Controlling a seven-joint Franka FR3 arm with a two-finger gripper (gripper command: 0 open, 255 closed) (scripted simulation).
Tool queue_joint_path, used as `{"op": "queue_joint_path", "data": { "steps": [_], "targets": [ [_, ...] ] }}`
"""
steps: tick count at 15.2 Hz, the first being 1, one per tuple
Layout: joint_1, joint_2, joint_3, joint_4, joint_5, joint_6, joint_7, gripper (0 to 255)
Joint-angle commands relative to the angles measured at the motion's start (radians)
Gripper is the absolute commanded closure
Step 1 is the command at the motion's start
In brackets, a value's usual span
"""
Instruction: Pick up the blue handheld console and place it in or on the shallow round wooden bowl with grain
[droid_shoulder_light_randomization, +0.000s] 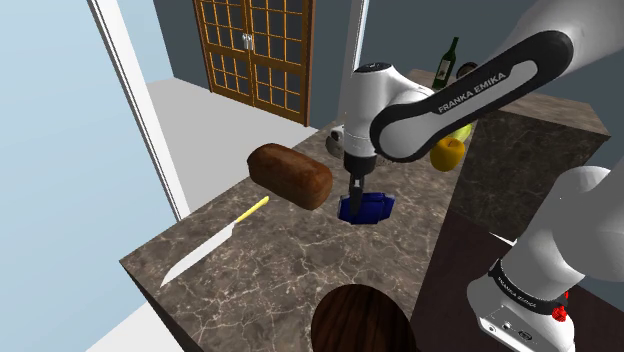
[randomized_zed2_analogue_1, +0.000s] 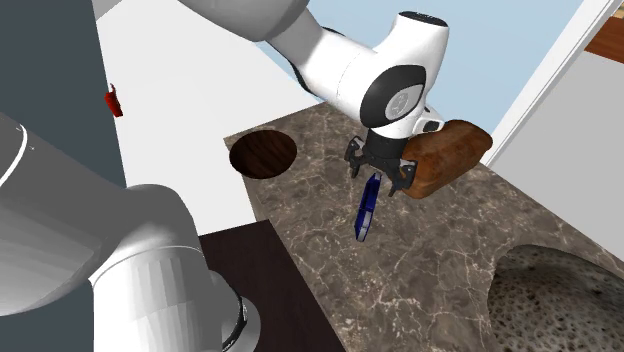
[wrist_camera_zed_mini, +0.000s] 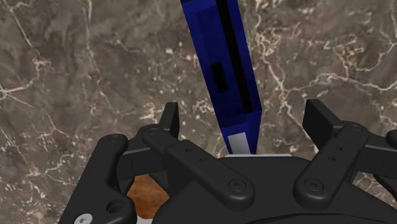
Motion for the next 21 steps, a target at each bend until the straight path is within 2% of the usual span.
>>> {"op": "queue_joint_path", "data": {
  "steps": [1, 9, 10, 19, 21],
  "targets": [
    [-0.002, 0.026, 0.001, -0.013, -0.006, 0.040, 0.002, 0],
    [-0.002, 0.026, 0.001, -0.013, -0.006, 0.040, 0.002, 0],
    [-0.002, 0.026, 0.001, -0.013, -0.006, 0.040, 0.002, 255],
    [-0.002, 0.026, 0.001, -0.013, -0.006, 0.040, 0.002, 255],
    [-0.001, 0.004, -0.001, -0.004, -0.001, 0.009, -0.002, 255]
  ]
}}
